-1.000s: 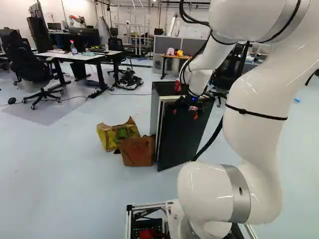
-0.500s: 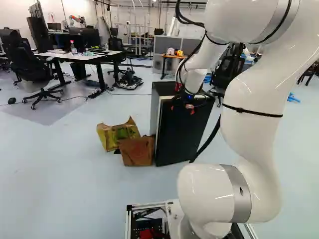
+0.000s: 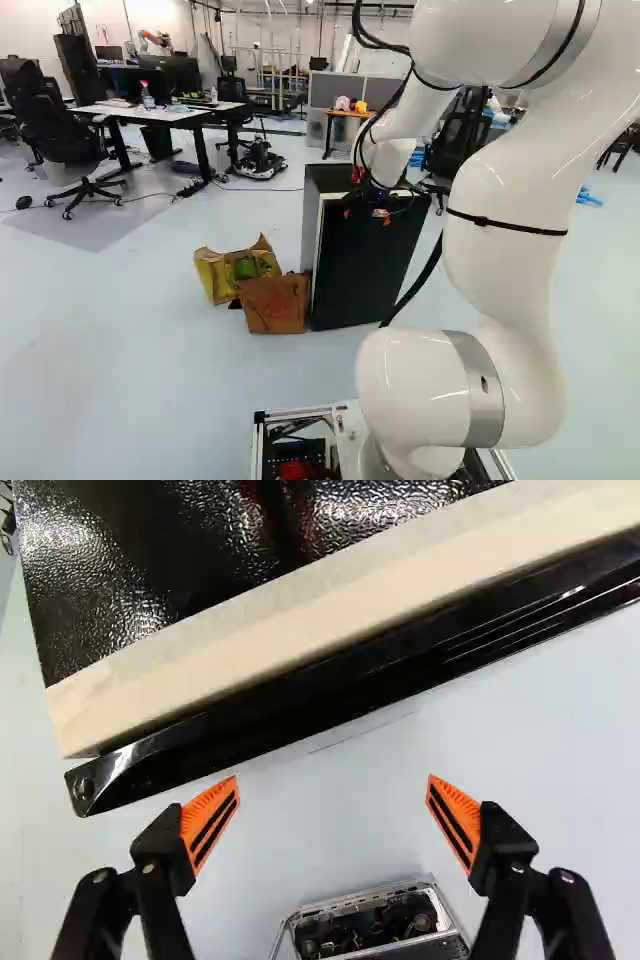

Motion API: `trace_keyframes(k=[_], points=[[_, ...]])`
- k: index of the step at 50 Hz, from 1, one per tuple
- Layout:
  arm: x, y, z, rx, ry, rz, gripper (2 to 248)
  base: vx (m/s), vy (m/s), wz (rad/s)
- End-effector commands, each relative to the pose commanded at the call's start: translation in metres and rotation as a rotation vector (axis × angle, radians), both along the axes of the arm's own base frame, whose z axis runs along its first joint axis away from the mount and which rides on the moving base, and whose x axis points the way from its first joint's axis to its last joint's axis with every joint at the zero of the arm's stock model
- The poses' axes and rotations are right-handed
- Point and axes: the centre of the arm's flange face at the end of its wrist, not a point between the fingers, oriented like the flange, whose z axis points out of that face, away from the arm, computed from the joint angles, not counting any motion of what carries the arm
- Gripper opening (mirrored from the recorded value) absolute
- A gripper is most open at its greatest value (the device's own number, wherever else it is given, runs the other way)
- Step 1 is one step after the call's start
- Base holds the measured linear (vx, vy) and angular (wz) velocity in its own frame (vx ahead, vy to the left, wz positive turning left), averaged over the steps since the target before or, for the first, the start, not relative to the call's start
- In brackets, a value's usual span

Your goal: Grab a drink from the fridge

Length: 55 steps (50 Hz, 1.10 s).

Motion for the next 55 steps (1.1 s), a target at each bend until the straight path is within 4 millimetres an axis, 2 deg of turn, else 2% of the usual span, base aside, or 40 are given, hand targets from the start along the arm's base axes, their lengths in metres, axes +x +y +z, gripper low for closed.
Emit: trace_keyframes(k=[30, 55], points=[[-0.0019, 0.0005, -0.0009, 0.002, 0.024, 0.008, 247, 0.000, 0.000, 0.000], [-0.0015, -0.0025, -0.0005, -0.087, 0.027, 0.121, 247, 0.000, 0.000, 0.000]])
